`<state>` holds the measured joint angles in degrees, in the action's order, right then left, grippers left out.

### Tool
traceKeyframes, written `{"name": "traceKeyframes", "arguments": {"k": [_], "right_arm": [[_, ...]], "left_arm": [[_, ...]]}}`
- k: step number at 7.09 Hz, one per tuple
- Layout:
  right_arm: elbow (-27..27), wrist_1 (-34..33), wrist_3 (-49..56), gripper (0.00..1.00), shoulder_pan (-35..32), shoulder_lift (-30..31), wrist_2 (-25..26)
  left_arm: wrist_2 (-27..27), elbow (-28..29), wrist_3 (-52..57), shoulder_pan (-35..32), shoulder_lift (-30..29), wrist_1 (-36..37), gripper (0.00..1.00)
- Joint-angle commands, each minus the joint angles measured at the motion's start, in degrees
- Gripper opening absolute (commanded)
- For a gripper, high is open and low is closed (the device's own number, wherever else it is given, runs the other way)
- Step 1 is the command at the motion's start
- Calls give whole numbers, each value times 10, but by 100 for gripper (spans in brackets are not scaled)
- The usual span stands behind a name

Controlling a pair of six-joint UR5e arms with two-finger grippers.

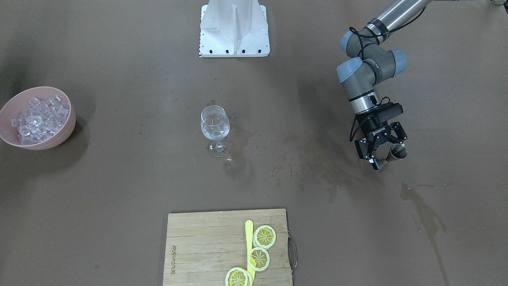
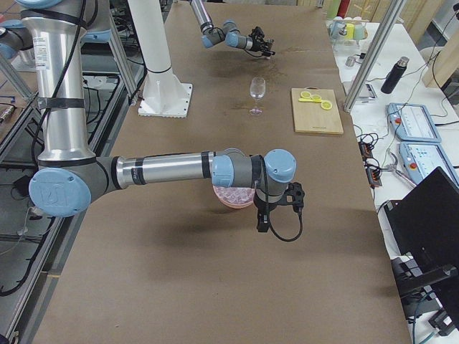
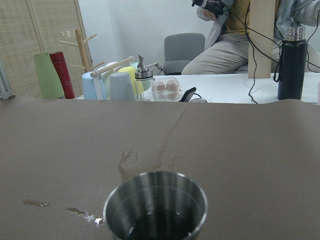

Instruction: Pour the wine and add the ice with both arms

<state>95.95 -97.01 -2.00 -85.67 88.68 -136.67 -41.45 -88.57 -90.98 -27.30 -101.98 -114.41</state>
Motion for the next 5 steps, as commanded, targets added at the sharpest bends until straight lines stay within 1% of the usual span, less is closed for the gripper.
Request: {"name": "traceKeyframes", "arguments": {"k": [1, 3, 4, 5], "right_arm": [[1, 0, -2, 100, 1, 0, 0], [0, 1, -2, 100, 1, -1, 0], [0, 1, -3, 100, 1, -1, 0], [0, 0, -3, 100, 1, -1, 0]], "left_arm": [[0, 20, -9, -1, -2, -6, 95], [0, 25, -15, 0, -7, -6, 93], [0, 25, -15, 0, -7, -6, 81], [0, 25, -15, -1, -7, -6, 60]]}}
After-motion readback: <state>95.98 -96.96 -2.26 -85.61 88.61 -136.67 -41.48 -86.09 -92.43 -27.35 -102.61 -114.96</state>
